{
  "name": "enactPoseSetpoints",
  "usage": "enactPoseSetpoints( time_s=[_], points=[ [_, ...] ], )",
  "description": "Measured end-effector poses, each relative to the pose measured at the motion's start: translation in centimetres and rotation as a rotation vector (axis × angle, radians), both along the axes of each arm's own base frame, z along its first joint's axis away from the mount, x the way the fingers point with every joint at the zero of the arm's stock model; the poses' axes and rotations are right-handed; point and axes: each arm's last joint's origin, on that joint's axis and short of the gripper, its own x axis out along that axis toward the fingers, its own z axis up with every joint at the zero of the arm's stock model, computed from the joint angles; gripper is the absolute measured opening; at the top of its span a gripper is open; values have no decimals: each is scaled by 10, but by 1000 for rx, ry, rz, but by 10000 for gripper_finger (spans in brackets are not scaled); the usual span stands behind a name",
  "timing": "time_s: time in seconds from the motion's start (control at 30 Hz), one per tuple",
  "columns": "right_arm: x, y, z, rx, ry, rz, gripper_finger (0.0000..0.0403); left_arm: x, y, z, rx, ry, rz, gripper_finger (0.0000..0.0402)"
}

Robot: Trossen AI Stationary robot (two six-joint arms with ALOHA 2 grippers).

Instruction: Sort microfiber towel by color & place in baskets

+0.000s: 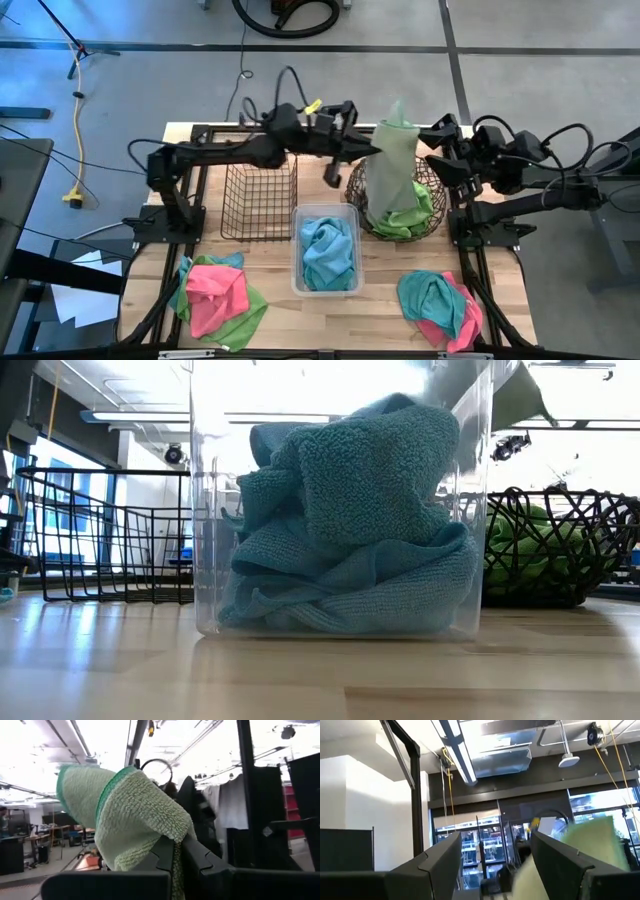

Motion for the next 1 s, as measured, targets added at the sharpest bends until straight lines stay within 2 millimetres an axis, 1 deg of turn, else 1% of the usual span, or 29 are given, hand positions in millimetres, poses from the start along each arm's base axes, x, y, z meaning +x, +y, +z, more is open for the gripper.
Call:
enactPoseSetpoints(
  time_s=[0.1,0.2,0.33,0.47,0.57,0.63,0.73,0.83,0.9,1.0],
  points=[
    [-4,0,2,0,-13,0,236,17,4,-17,-11,-11,50,0],
    [-9,0,3,0,-27,0,236,34,8,-41,-27,26,105,0],
    [-15,0,5,0,-45,0,236,56,9,-81,-74,134,96,0],
    [-19,0,7,-1,-55,1,236,74,3,-120,-133,238,80,0],
    [-18,0,6,-2,-51,3,236,85,-3,-150,-214,362,128,0],
    [-18,0,6,-2,-46,3,236,88,-4,-166,-271,464,159,0],
    [-16,0,4,-2,-21,3,236,88,-2,-181,-343,599,211,0],
    [-14,0,0,-2,20,3,236,85,4,-192,-414,703,266,0],
    [-13,0,-1,-2,37,3,236,84,11,-192,-481,767,287,0],
    [-13,0,-1,-2,40,3,236,84,18,-182,-528,846,311,0]
  ],
)
